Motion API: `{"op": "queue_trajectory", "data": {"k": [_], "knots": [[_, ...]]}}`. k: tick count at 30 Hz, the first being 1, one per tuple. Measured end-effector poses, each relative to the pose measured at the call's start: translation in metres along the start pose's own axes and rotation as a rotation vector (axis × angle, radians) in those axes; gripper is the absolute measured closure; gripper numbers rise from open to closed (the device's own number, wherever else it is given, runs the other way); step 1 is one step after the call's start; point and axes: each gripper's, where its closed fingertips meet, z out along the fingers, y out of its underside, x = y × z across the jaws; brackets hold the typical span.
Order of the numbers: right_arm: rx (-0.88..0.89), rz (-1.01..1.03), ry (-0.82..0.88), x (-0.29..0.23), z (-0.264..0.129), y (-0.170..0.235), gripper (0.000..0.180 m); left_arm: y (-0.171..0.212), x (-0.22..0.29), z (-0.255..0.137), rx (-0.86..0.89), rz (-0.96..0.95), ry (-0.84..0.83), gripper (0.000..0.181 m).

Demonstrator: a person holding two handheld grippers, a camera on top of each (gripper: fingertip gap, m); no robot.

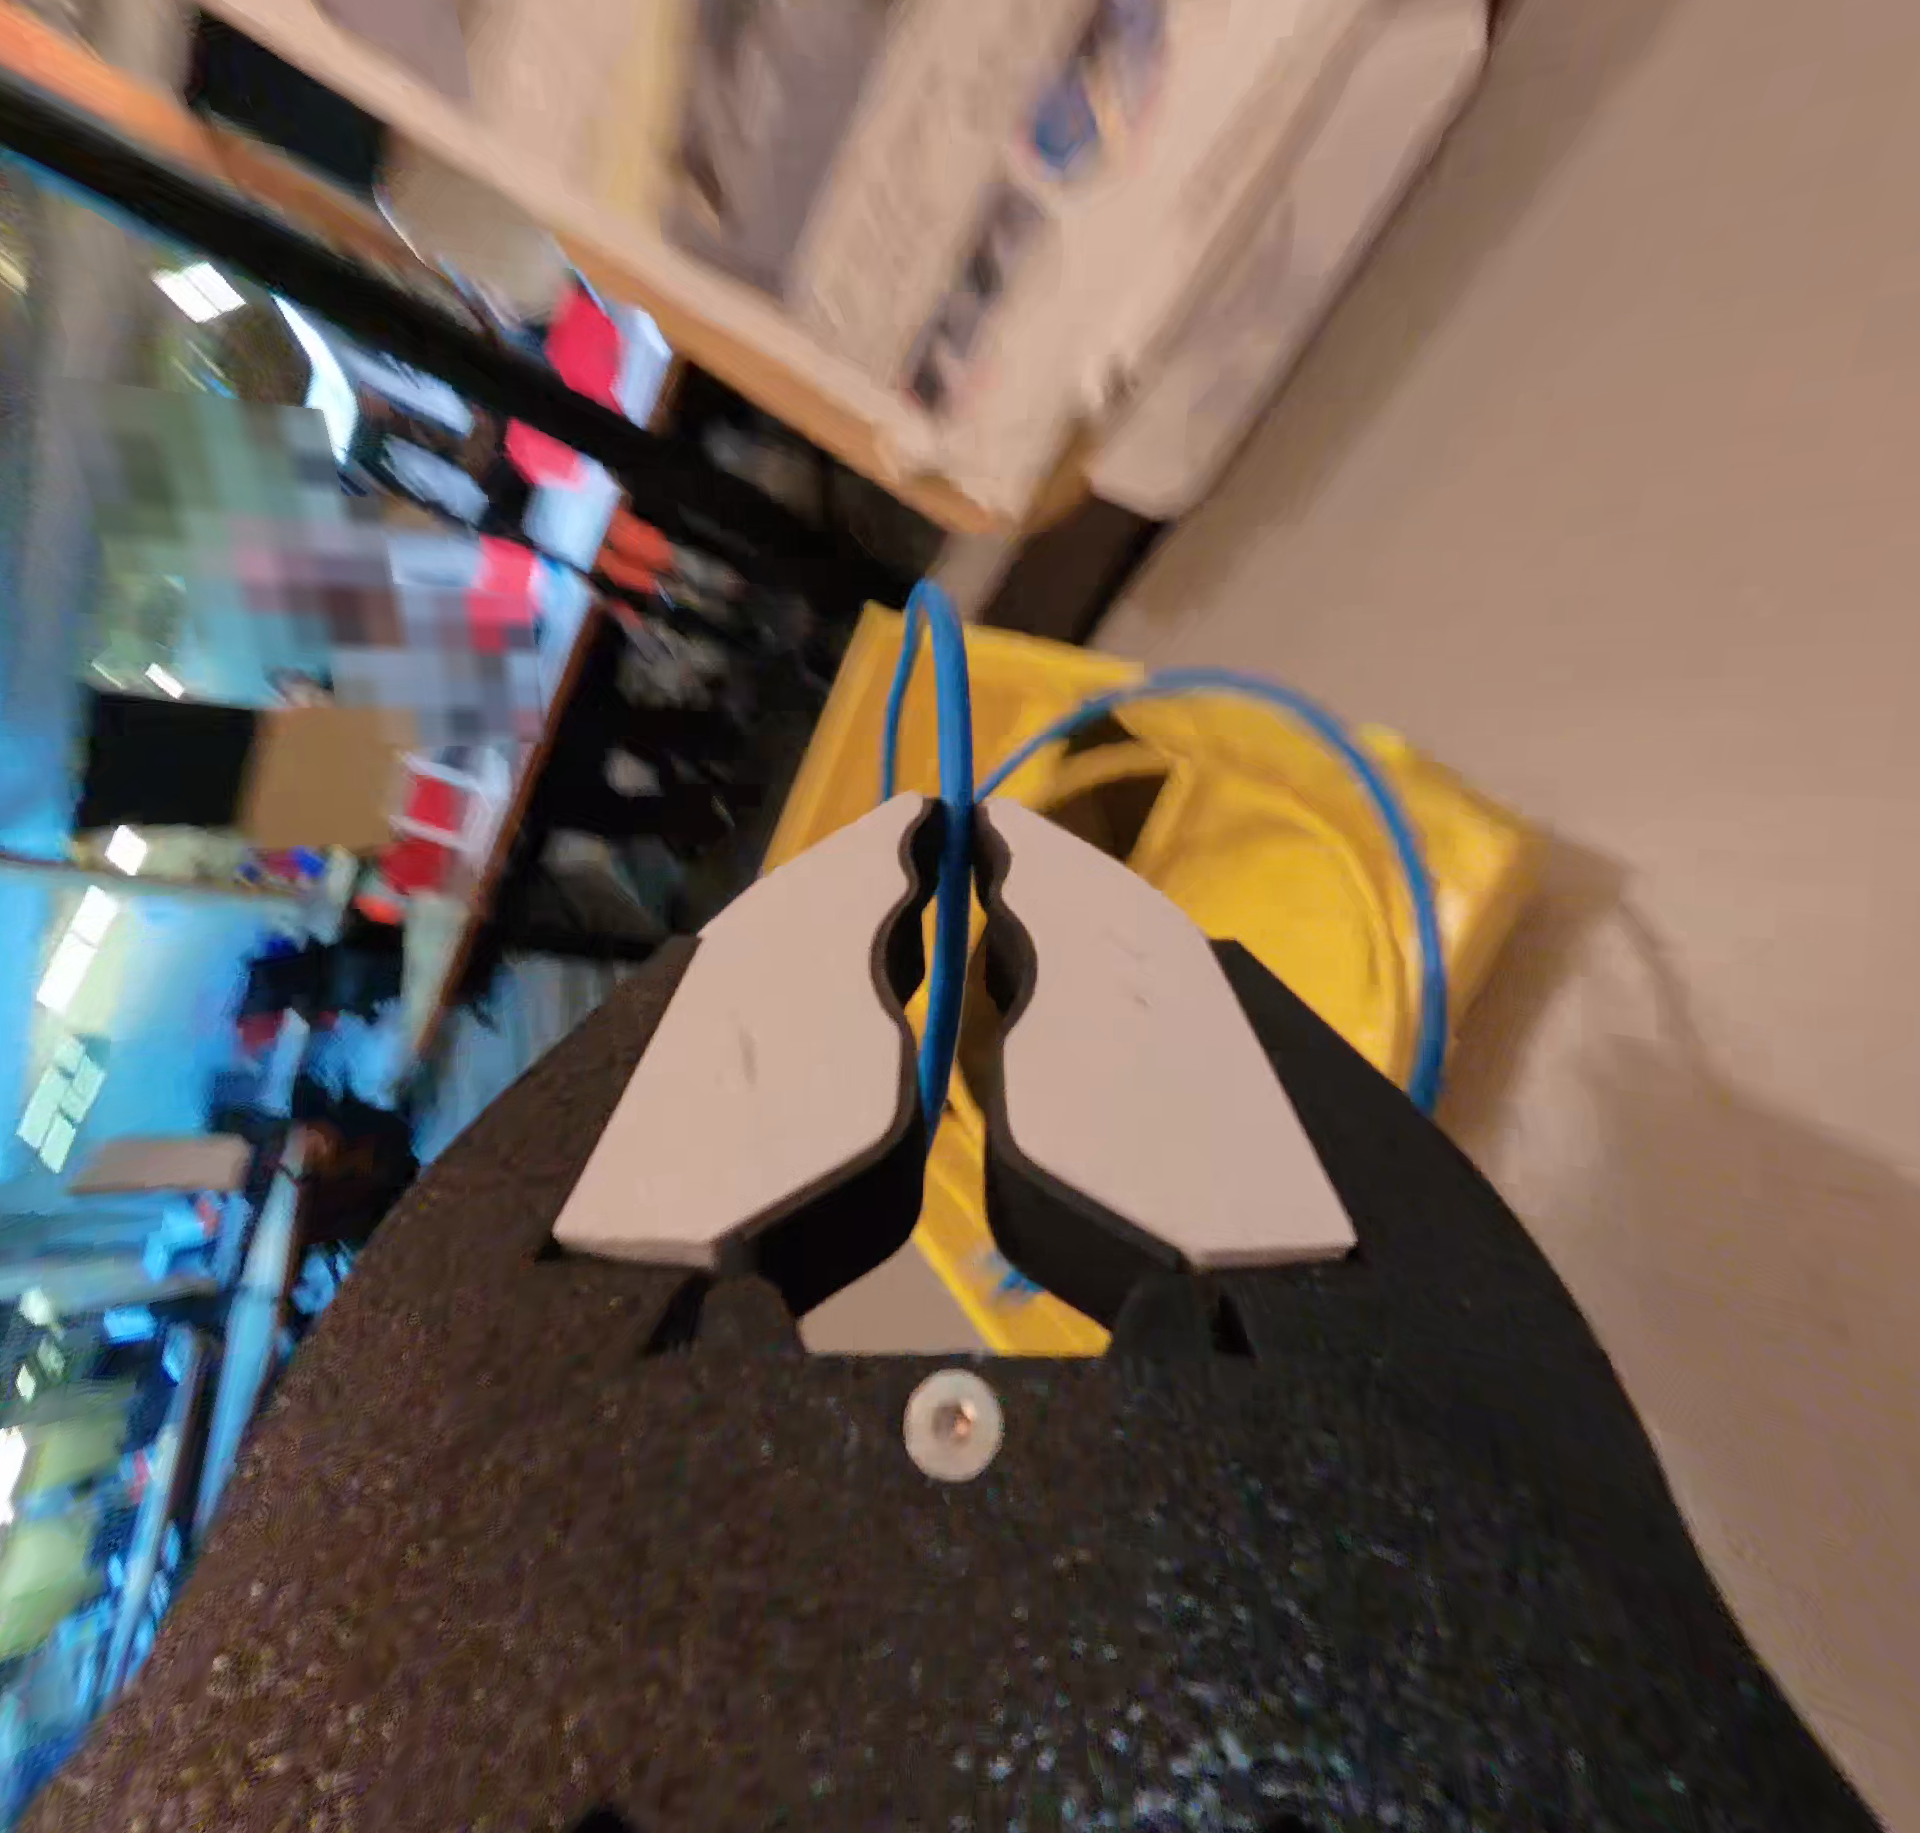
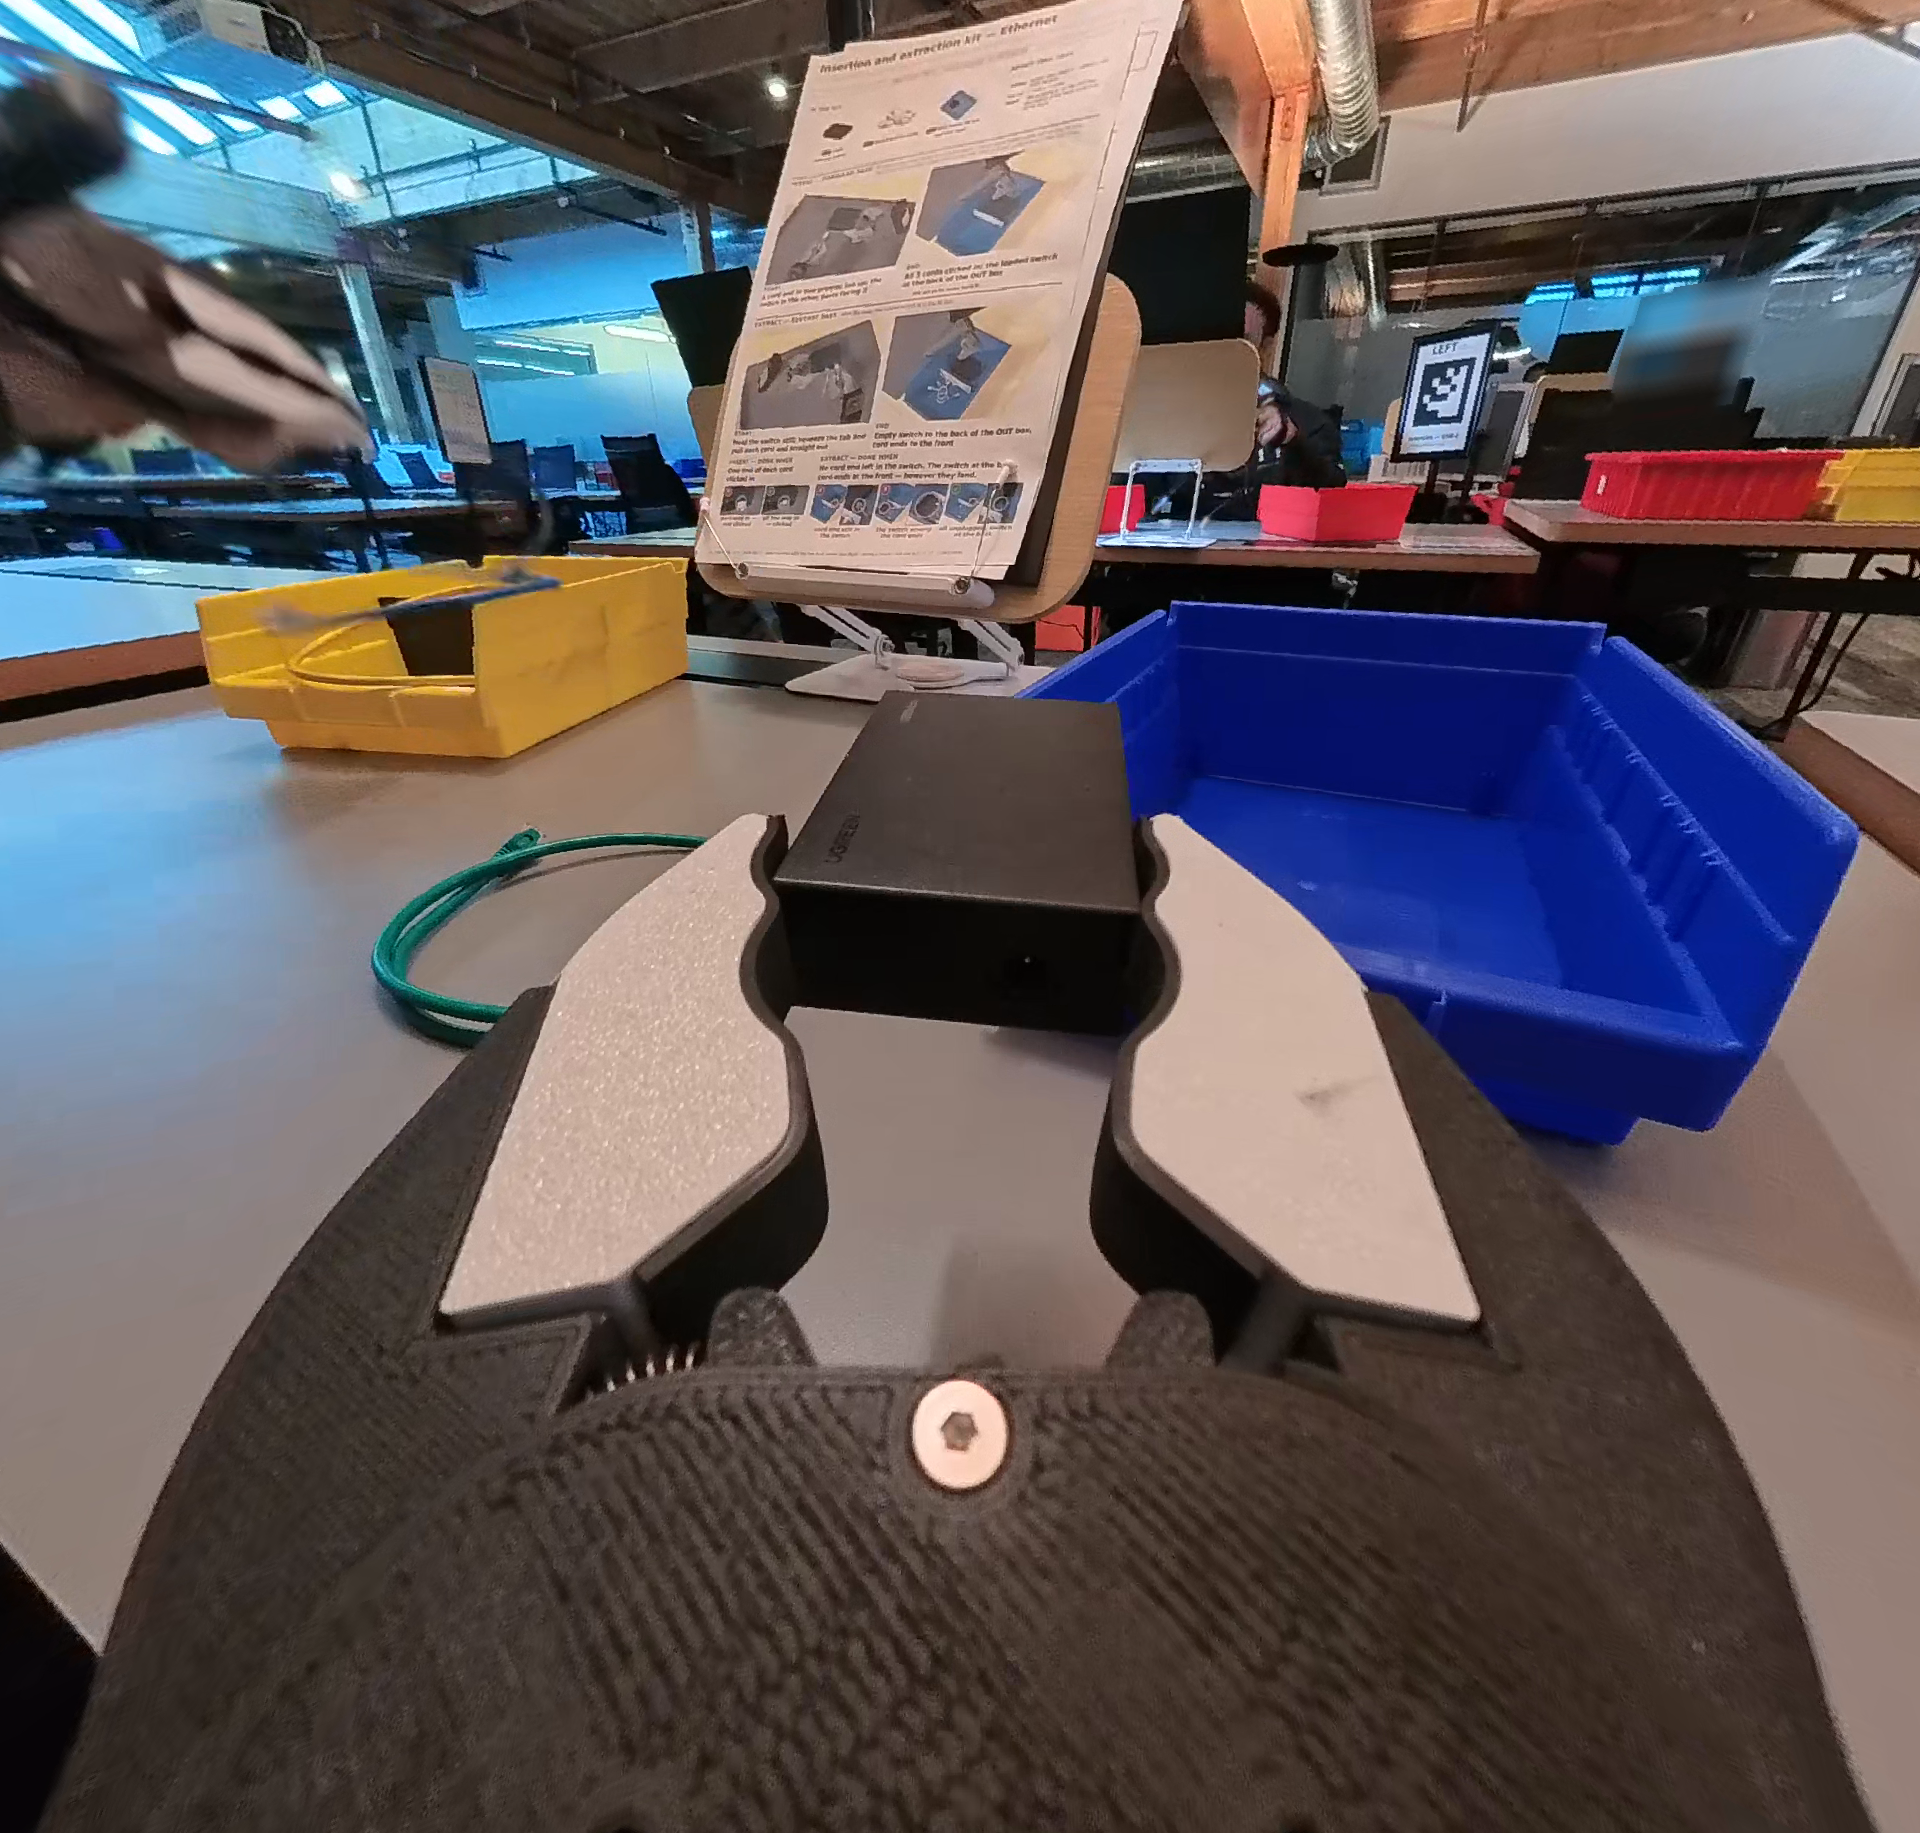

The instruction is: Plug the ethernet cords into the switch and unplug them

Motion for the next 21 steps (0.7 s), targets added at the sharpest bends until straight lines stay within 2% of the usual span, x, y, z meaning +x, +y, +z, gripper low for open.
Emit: {"op": "queue_trajectory", "data": {"k": [3, 5, 7, 8, 9, 11, 13, 14, 16, 19, 21], "knots": [[-0.004, -0.009, -0.002, -0.001, 0.000, 0.001, 0.117, 0.048, 0.041, 0.033, -0.080, -0.034, 0.010, 0.156], [-0.009, -0.017, -0.003, -0.002, 0.000, 0.001, 0.117, 0.061, 0.067, 0.041, -0.100, -0.112, 0.074, 0.147], [-0.009, -0.019, -0.005, -0.003, 0.000, 0.001, 0.117, 0.067, 0.066, 0.042, -0.139, -0.205, 0.019, 0.137], [-0.009, -0.017, -0.006, -0.003, 0.001, 0.001, 0.117, 0.066, 0.058, 0.038, -0.151, -0.261, -0.042, 0.118], [-0.010, -0.015, -0.006, -0.002, 0.001, 0.001, 0.117, 0.063, 0.047, 0.030, -0.170, -0.307, -0.115, 0.106], [-0.013, -0.014, -0.006, -0.002, 0.001, 0.002, 0.117, 0.051, 0.019, 0.001, -0.217, -0.337, -0.316, 0.106], [-0.019, -0.013, -0.005, -0.002, 0.002, 0.002, 0.117, 0.001, 0.023, -0.024, -0.123, -0.313, -0.359, 0.108], [-0.021, -0.012, -0.006, -0.002, 0.002, 0.003, 0.117, -0.030, 0.039, -0.031, -0.054, -0.298, -0.313, 0.116], [-0.022, -0.010, -0.005, -0.002, 0.002, 0.003, 0.117, -0.088, 0.100, -0.031, 0.032, -0.293, -0.062, 0.129], [-0.022, -0.012, -0.005, -0.002, 0.003, 0.003, 0.117, -0.141, 0.226, -0.023, -0.023, -0.432, 0.477, 0.133], [-0.024, -0.020, -0.006, -0.003, 0.003, 0.003, 0.117, -0.165, 0.288, -0.016, -0.077, -0.530, 0.724, 0.135]]}}
